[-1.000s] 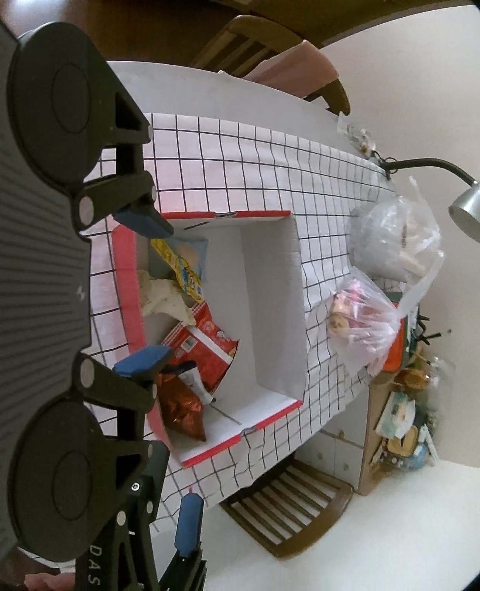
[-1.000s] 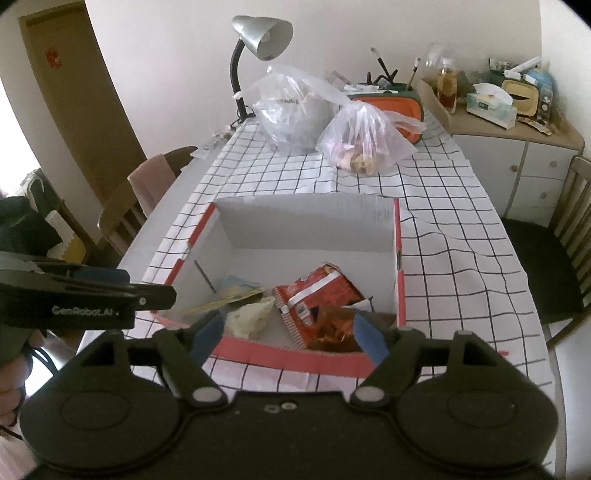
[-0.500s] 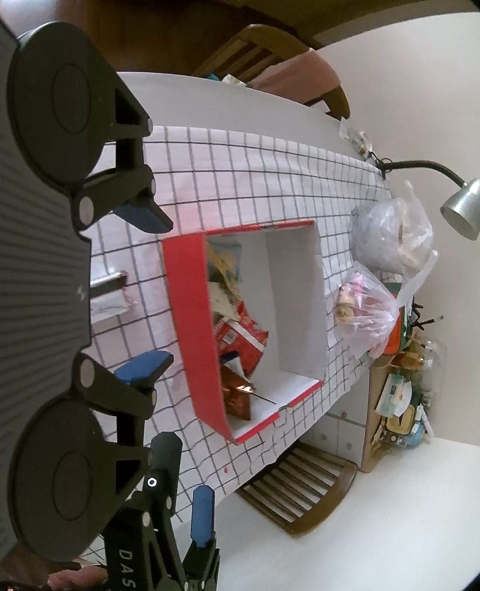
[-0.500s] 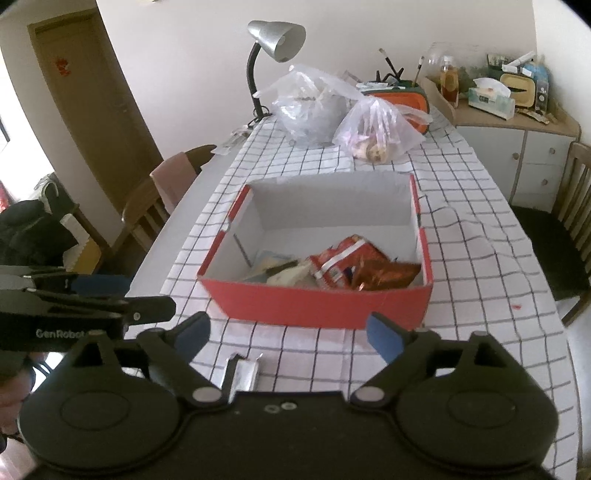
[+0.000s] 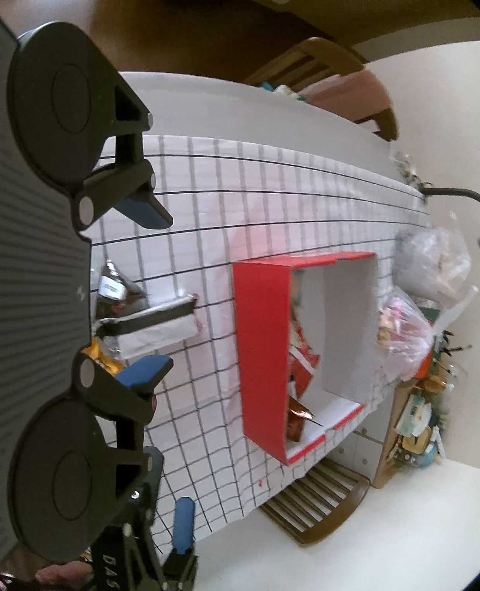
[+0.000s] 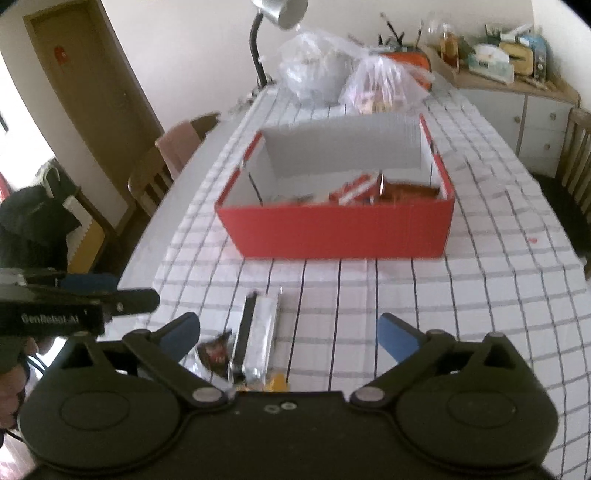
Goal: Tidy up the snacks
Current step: 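Withdraw both tools toward the silver bar and remaining packets, then grasp the yellow packet with right tool while left tool reaches toward dark foil packet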
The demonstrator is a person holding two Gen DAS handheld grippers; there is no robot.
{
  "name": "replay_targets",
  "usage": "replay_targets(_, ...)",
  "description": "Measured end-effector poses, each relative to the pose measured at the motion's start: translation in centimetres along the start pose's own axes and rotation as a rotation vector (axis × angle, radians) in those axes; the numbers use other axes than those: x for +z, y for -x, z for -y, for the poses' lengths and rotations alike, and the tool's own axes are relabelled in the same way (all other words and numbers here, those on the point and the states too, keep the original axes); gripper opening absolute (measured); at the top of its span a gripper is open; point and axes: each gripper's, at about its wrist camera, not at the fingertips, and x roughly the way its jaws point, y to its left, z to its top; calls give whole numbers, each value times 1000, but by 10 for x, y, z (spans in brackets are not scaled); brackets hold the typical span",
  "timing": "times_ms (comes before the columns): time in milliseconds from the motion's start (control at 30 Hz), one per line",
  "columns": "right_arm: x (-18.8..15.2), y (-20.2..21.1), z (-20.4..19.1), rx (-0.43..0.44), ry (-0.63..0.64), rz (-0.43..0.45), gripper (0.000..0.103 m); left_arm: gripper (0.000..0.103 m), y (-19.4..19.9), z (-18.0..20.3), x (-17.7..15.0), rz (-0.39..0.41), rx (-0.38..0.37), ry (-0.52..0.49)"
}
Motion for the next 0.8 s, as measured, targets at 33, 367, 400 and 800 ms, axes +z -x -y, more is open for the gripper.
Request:
replay_targets(33, -4, -3, 0, -4, -5, -13, 103, 75, -3, -2, -3, -9, 1, 7)
replay_targets(367, -36, -45, -2, -42, 0, -131, 102, 75, -43, -12, -24, -125, -3, 3)
replay_targets(400, -38, -50, -3, -43, 5, -145, 102, 75, -48, -13, -26, -138, -8, 3)
replay_targets(800, -54, -88, -15, -65, 86, -248, 93, 75, -82, -8, -36, -181, 4, -74)
